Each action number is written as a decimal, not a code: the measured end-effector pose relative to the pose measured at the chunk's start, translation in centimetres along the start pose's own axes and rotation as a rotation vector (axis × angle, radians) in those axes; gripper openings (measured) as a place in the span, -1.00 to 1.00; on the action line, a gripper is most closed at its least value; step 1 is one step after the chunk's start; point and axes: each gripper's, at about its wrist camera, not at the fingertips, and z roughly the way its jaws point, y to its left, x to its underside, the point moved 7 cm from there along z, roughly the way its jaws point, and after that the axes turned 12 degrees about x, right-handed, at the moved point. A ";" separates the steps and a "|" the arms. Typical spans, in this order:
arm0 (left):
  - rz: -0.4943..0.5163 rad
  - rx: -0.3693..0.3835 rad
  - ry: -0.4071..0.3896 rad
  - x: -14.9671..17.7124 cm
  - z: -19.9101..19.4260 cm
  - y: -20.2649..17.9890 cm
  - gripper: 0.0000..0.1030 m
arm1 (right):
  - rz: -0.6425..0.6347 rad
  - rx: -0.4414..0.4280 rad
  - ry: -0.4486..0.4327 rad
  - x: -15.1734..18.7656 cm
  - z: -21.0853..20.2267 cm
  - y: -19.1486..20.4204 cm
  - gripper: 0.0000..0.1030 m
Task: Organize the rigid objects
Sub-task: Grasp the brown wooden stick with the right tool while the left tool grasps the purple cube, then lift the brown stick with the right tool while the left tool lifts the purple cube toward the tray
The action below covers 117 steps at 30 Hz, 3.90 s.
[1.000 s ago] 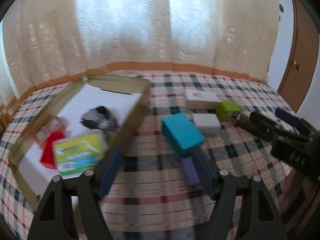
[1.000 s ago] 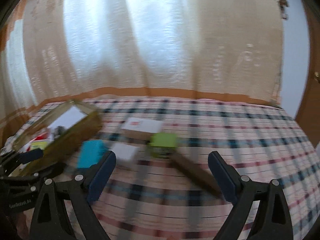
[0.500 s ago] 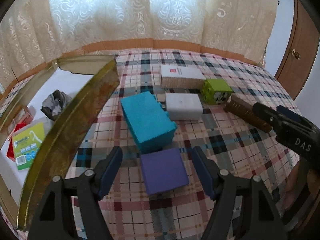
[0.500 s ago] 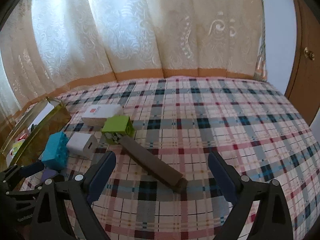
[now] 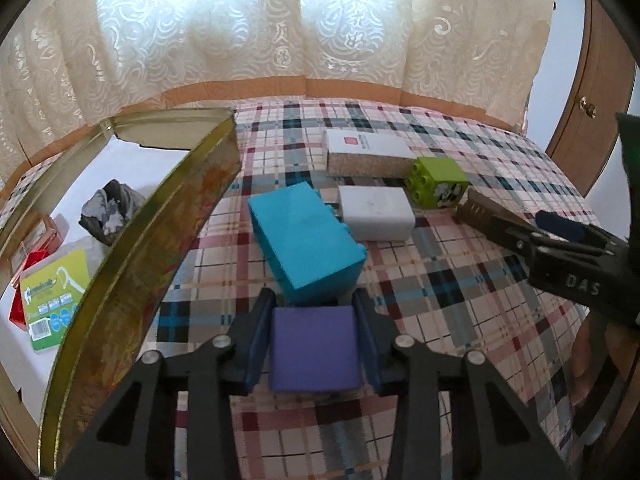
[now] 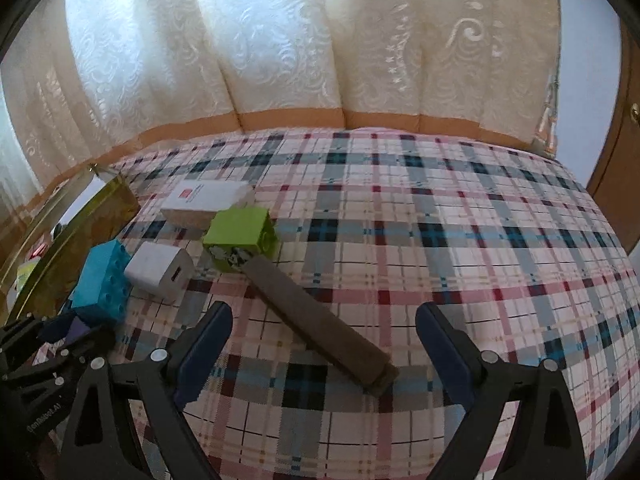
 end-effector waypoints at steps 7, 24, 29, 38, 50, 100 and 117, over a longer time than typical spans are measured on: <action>-0.008 0.009 0.000 0.0 -0.1 0.3 -0.22 | -0.020 -0.009 0.048 0.4 0.9 0.5 0.10; -0.027 0.034 -0.004 0.2 -0.3 0.8 -0.10 | -0.010 -0.093 0.041 0.7 0.1 2.1 -0.22; -0.036 0.032 -0.009 0.2 -0.3 1.0 -0.04 | -0.025 -0.083 0.041 0.4 0.4 2.6 -0.24; -0.015 0.028 -0.022 0.4 -1.0 0.8 0.32 | -0.027 -0.177 0.038 1.7 -1.2 4.1 -0.66; -0.026 -0.003 0.000 1.0 -0.9 1.1 0.06 | -0.012 -0.165 0.008 1.9 -2.2 4.2 -0.66; 0.066 -0.071 -0.313 -0.1 -8.0 1.5 -0.24 | 0.008 -0.135 -0.246 1.2 -7.7 6.7 -0.66; 0.053 -0.073 -0.301 0.1 -8.0 1.8 -0.24 | -0.028 -0.168 -0.223 1.2 -7.4 8.9 -0.66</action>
